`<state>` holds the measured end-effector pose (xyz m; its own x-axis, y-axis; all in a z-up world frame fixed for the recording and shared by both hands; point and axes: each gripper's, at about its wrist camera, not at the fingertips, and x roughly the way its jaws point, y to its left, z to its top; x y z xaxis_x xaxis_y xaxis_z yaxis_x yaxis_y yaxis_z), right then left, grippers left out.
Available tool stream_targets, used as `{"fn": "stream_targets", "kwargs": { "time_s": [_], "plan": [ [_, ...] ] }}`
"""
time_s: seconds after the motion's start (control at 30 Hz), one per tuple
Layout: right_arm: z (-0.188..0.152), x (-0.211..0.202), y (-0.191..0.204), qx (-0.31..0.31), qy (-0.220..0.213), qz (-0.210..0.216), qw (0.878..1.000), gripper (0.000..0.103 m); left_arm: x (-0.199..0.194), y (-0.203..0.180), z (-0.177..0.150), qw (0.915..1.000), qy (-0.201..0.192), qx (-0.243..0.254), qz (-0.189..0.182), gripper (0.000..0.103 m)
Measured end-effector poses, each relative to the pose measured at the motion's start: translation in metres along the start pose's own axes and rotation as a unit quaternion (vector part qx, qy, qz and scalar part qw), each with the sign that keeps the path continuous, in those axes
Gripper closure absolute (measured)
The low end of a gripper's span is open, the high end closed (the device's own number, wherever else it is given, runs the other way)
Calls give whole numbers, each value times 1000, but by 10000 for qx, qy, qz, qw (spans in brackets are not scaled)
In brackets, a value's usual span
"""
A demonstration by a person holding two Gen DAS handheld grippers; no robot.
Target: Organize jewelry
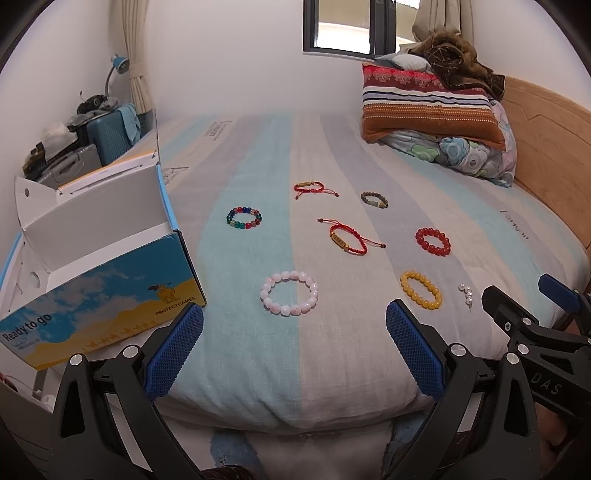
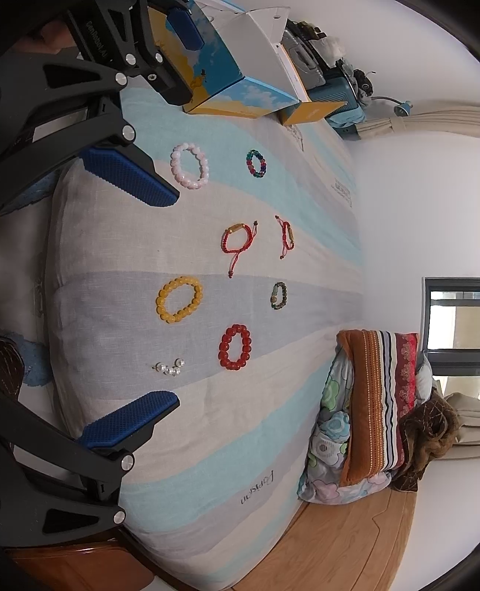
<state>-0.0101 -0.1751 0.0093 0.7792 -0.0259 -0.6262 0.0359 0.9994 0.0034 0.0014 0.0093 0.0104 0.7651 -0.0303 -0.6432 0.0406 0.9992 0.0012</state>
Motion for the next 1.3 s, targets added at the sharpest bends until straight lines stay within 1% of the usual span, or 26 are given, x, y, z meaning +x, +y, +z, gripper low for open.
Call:
{"fn": "stream_targets", "kwargs": {
  "time_s": [1.07,1.17,1.3],
  "plan": [
    [1,-1,-3,27,-37,-59,10000,7,0,-3,0,10000,14,77,7,5],
    [2,3,-6,33,-12,-85,10000,7,6,-3,0,10000,37,83,18,5],
    [4,14,-12,54,68,-119,9999,7,25,-2,0,9998,140,130,63,5]
  ]
}}
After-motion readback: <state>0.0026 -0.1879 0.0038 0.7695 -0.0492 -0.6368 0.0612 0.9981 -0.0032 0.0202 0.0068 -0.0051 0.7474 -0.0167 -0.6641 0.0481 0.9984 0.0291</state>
